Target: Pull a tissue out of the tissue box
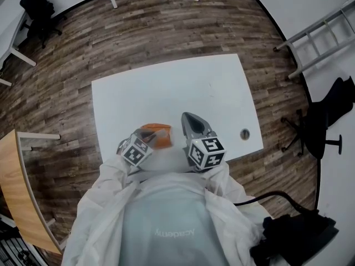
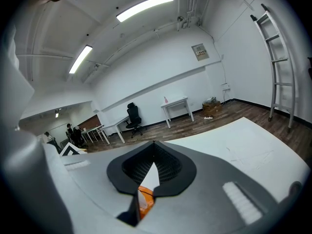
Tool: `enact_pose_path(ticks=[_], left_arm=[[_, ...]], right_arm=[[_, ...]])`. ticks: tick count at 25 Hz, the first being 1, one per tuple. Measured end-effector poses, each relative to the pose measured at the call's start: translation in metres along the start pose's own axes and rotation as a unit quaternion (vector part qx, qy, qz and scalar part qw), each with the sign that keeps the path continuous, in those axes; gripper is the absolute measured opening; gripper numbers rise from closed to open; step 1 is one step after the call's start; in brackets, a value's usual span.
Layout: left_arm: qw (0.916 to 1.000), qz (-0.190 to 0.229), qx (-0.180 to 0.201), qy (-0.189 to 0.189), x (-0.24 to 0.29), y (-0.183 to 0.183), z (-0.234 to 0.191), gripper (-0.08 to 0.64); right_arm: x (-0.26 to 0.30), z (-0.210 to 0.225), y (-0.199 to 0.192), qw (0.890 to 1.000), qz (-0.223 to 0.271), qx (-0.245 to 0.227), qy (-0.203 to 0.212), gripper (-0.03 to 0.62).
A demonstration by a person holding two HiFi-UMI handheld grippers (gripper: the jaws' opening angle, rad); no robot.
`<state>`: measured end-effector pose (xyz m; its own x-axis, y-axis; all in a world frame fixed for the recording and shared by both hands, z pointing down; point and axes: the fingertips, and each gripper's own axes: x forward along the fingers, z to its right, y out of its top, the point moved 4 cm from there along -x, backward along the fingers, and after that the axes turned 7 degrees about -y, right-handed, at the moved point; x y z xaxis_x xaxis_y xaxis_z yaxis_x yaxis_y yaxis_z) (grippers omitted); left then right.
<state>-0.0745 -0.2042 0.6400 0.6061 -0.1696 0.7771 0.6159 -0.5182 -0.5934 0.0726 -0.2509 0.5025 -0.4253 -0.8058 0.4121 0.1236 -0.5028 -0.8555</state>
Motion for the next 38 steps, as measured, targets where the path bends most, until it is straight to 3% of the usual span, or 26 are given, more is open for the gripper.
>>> enact_pose_path(ticks=[7,22,30,38], left_arm=[[0.9999,0.004,-0.013,-0.002,-0.001,-0.002,-0.001,0.003],[0.9998,0.008,-0.015,0.007,-0.011,-0.004,0.001,0.002],[0.9997,0.014,-0.014,0.011,-0.014,-0.004,0.002,0.002],[0.9997,0.013,-0.015,0.011,-0.018,-0.005,0.006,0.002]], right_arm=[[0.012,-0.001,-0.019,1.0,-0.025,-0.001,0.002,0.002],[0.038,-0.007,-0.071,0.994,-0.099,0.044,0.029,0.002],[0.059,-0.012,-0.113,0.978,-0.177,0.091,0.061,0.002],[0.069,-0.018,-0.136,0.969,-0.21,0.107,0.074,0.002]])
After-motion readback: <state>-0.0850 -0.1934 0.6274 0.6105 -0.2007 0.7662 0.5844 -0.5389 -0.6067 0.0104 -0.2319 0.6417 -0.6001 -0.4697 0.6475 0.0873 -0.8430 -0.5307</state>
